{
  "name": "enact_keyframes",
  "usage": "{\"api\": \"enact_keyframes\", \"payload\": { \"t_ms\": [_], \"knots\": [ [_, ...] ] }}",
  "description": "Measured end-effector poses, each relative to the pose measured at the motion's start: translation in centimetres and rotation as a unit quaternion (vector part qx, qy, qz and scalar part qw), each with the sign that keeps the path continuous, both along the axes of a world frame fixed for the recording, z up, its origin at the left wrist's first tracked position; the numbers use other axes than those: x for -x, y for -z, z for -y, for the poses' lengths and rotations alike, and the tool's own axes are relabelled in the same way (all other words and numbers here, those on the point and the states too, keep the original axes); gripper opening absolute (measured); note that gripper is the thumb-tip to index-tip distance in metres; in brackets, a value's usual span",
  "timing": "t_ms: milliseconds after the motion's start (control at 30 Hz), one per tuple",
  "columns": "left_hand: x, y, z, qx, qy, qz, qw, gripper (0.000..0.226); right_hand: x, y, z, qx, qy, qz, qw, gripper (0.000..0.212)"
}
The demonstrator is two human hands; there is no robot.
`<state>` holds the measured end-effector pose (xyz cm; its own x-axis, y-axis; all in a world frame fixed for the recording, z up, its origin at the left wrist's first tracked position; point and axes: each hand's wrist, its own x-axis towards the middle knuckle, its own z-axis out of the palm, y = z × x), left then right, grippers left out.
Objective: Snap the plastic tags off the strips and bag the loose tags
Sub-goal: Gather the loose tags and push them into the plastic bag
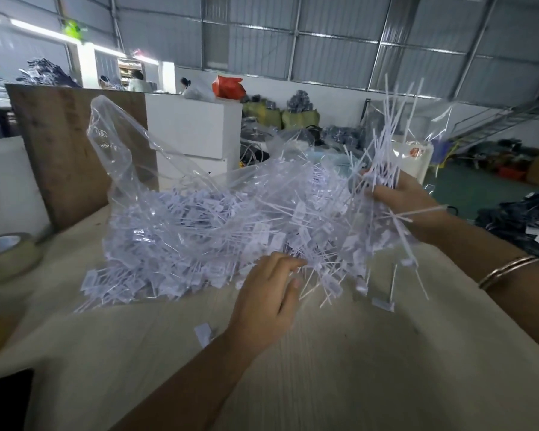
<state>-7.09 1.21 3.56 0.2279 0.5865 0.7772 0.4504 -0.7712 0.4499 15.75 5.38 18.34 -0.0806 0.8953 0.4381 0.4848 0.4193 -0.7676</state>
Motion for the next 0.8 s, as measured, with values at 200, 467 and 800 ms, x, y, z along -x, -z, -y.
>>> {"api": "enact_keyframes", "payload": {
  "t_ms": [200,467,800],
  "knots": [
    [0.2,-3.2,0.2,-0.053,-0.007,0.034,0.998,0.031,0.8,-2.6,0.5,0.012,0.087,-0.143,0.986,0.007],
    [-3.5,-4.1,-1.7,0.232,0.062,0.112,0.964,0.08,2.9,-2.8,0.9,0.01,0.072,-0.164,0.984,0.016],
    [-2.4,-5.2,-0.7,0.269,0.075,0.089,0.956,0.079,2.9,-5.0,-0.7,0.035,0.058,-0.291,0.954,0.036]
  ]
}}
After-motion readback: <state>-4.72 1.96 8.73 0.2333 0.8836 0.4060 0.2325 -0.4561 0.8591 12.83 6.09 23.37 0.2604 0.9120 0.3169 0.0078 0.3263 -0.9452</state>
